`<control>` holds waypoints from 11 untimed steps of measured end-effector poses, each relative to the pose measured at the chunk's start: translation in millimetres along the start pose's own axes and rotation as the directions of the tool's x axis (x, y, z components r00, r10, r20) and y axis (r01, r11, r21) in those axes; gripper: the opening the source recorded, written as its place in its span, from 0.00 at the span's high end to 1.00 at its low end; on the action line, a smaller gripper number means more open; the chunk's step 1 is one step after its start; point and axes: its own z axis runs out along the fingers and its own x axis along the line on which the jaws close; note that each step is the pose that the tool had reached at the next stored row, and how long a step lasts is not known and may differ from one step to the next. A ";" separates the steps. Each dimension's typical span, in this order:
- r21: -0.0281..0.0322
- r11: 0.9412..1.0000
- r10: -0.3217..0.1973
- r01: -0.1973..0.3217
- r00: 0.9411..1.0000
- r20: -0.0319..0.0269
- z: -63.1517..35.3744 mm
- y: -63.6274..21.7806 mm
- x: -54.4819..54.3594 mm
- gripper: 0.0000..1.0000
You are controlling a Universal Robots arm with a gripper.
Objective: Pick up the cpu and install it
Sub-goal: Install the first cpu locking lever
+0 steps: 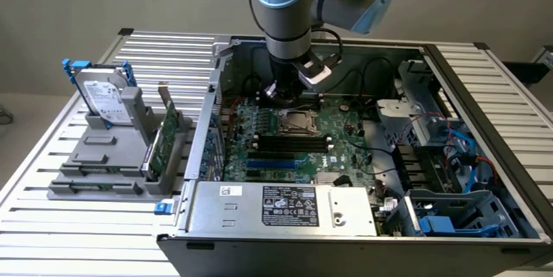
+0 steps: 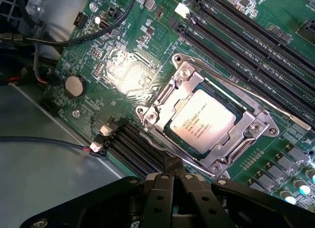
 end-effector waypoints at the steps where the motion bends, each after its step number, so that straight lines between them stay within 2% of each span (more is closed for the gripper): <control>1: 0.000 1.000 0.000 0.000 1.000 0.000 0.2 0.4 0.4 0.89; 11: 0.000 1.000 -0.001 0.001 1.000 0.000 2.4 3.2 2.7 0.89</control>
